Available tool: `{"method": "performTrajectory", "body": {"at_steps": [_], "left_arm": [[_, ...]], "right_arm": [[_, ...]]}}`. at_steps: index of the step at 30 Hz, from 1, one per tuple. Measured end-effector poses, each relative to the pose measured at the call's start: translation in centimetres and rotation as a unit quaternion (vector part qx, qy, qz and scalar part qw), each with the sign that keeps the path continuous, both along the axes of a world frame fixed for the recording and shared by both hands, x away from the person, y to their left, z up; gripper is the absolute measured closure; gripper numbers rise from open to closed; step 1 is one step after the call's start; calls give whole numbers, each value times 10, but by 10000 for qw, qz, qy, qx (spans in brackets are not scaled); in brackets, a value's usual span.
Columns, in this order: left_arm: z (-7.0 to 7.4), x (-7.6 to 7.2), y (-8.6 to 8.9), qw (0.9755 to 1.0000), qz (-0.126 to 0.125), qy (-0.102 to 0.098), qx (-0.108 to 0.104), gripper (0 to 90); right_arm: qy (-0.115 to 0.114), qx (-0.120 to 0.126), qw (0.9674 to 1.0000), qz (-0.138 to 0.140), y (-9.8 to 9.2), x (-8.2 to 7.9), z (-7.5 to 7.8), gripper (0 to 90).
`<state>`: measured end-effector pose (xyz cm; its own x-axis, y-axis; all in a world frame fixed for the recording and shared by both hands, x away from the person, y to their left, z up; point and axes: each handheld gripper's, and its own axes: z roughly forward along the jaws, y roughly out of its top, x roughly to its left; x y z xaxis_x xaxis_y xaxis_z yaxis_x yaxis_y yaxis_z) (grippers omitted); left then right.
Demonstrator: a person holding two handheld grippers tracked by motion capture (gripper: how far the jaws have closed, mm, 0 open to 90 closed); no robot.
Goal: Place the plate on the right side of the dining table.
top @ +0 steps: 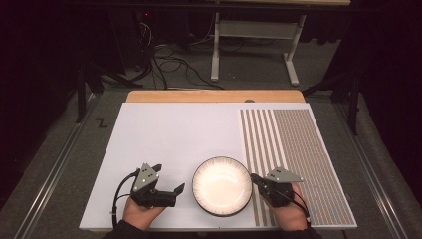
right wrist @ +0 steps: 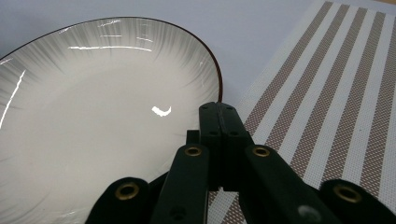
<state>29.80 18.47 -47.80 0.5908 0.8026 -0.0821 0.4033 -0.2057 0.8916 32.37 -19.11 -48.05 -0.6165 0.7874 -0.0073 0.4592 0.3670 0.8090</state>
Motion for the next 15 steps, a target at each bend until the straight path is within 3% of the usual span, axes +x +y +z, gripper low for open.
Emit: {"method": "performTrajectory", "body": {"at_steps": [15], "left_arm": [[-1, 1, -1, 10000, -25, 28, 29, 14]], "right_arm": [[42, -4, 10000, -3, 0, 0, -2, 900]]}}
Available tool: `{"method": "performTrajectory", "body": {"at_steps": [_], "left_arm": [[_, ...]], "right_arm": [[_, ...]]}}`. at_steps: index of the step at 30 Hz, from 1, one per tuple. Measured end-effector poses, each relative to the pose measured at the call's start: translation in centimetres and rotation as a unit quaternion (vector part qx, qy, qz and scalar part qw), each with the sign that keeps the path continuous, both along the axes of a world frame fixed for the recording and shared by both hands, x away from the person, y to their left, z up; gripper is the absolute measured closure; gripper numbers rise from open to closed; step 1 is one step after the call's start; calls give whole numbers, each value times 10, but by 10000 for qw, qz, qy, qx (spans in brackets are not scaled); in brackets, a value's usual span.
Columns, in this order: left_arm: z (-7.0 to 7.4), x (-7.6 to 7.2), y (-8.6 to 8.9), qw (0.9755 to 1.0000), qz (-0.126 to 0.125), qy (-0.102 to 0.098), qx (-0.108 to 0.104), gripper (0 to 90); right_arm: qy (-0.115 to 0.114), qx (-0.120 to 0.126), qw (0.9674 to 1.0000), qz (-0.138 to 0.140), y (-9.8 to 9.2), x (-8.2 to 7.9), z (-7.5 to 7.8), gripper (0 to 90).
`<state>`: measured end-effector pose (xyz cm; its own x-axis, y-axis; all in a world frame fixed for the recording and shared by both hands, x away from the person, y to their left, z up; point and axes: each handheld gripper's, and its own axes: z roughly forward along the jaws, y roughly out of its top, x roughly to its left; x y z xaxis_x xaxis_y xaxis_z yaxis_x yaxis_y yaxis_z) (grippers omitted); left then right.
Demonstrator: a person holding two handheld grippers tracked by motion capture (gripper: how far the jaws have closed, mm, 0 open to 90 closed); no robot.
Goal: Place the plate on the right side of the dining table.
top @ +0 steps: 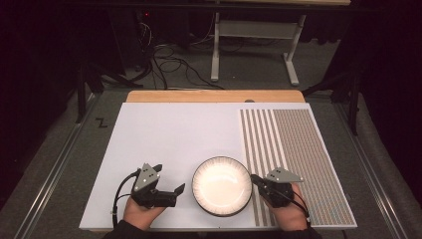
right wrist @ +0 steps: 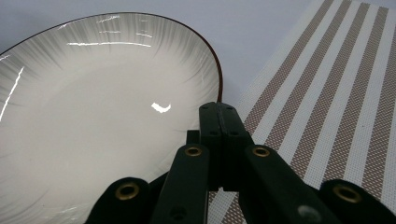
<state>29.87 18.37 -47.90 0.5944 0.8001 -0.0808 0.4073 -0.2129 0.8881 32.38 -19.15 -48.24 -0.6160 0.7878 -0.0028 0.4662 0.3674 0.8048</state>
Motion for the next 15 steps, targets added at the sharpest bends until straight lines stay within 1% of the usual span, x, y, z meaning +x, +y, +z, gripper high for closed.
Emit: {"method": "performTrajectory", "body": {"at_steps": [9, 13, 14, 15], "left_arm": [[0, 0, 0, 10000, -9, 8, -9, 14], [0, 0, 0, 10000, -16, 16, -27, 14], [0, 0, 0, 10000, -6, 17, -53, 14], [0, 0, 0, 10000, -7, 20, -52, 14]], "right_arm": [[14, 9, 10000, -13, 1, -1, 0, 900], [-5, -5, 10000, 24, 1, -1, 0, 900], [-36, 9, 10000, 62, 2, -1, 0, 900], [46, 123, 9998, 153, 3, -2, 0, 900]]}}
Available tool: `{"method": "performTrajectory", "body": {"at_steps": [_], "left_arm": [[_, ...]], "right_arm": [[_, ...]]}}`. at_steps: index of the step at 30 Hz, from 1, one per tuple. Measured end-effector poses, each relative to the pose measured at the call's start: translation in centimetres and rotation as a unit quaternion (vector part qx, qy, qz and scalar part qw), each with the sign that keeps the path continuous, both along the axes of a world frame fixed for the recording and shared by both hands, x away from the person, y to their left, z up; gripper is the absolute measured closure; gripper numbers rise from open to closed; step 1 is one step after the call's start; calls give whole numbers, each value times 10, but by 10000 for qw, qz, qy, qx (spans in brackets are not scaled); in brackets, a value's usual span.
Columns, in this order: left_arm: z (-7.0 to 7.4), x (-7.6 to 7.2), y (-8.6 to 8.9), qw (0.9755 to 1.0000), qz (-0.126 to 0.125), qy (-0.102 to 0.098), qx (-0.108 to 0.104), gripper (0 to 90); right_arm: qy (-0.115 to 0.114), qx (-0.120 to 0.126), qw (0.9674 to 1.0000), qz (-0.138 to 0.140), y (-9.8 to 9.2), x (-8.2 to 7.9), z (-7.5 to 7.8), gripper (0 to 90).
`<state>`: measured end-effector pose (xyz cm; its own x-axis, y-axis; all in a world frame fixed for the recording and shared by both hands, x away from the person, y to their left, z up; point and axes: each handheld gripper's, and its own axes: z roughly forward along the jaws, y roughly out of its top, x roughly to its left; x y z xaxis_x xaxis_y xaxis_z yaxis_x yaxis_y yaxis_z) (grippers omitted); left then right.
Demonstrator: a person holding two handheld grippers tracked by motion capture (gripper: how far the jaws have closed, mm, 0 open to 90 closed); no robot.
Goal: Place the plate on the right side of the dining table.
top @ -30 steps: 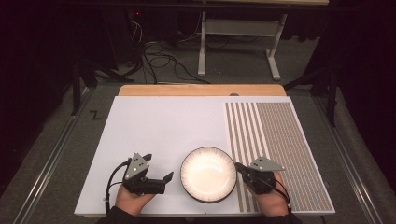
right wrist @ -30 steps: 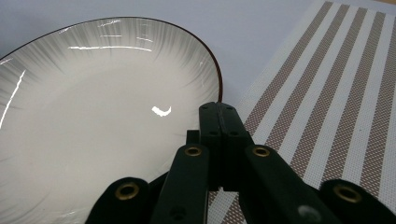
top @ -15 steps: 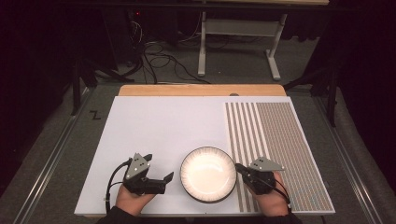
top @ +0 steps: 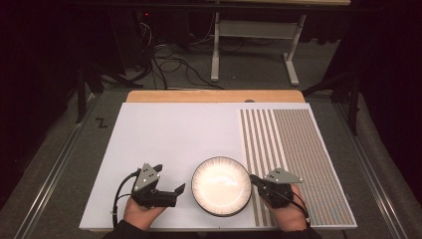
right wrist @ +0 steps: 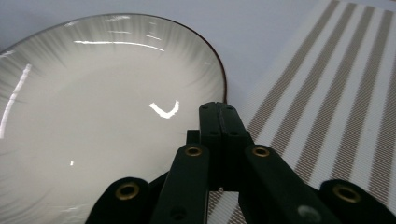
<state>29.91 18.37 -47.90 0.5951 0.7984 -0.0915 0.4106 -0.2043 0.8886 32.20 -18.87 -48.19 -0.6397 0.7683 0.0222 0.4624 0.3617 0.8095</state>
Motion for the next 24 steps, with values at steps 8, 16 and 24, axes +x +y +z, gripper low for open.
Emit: {"method": "performTrajectory", "body": {"at_steps": [8, 16, 24], "left_arm": [[0, 0, 4, 10000, 22, 9, -50, 15], [1, 0, 3, 10000, 12, 10, -36, 15], [0, 0, 2, 10000, -3, 20, -28, 15]], "right_arm": [[-100, -149, 9996, -219, -2, 1, 3, 900], [-10, -168, 9997, -190, 0, 3, -1, 900], [30, -154, 9996, -221, 0, 3, -2, 900]]}}
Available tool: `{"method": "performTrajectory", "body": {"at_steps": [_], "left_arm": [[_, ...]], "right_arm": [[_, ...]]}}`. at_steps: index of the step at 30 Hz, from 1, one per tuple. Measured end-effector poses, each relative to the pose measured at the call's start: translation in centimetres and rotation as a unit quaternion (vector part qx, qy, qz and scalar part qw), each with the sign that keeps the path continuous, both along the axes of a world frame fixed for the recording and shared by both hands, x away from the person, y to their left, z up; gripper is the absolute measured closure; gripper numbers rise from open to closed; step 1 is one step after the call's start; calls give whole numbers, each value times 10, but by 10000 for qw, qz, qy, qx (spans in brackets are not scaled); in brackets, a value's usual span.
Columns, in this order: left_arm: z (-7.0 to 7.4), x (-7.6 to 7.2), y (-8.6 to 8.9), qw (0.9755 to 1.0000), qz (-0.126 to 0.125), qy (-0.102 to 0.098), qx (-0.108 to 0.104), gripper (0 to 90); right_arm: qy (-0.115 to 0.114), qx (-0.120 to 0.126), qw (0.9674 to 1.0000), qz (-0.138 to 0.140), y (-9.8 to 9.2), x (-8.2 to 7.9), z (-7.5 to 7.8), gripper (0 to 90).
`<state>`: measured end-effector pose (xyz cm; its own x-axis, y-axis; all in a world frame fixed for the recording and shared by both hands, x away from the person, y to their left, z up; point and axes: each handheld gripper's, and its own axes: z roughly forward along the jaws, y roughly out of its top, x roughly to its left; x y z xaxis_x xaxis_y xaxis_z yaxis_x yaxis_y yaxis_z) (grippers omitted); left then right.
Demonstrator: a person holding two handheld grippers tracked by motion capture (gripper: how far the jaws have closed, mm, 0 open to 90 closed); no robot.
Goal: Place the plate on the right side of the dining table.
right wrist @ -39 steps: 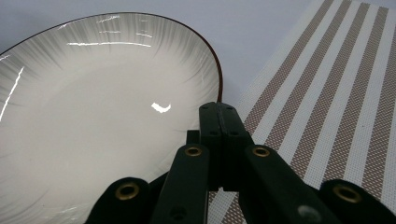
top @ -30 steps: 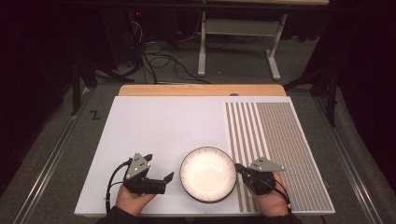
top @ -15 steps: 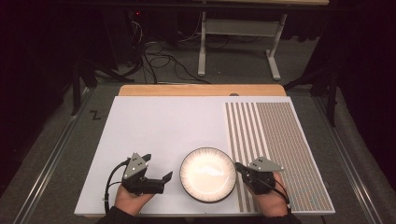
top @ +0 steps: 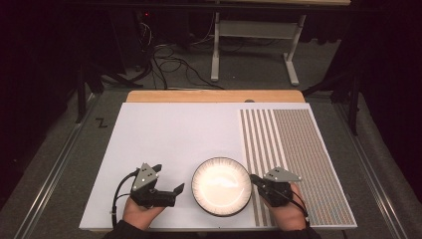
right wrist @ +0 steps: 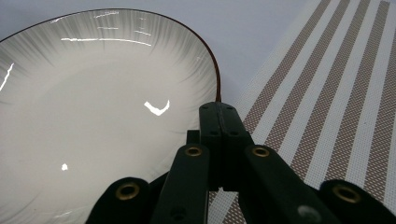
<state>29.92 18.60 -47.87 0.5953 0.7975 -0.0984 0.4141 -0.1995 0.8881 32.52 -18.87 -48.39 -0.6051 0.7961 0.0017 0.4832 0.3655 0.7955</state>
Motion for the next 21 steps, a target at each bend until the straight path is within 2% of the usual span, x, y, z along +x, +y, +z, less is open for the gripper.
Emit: {"method": "performTrajectory", "body": {"at_steps": [13, 21], "left_arm": [[0, 0, -2, 10000, -47, 26, 7, 16], [-1, 0, -3, 9997, -152, 121, -178, 22]], "right_arm": [[0, -30, 10000, 63, 3, -1, -1, 900], [-6, -58, 10000, 78, 4, -1, -1, 900]]}}
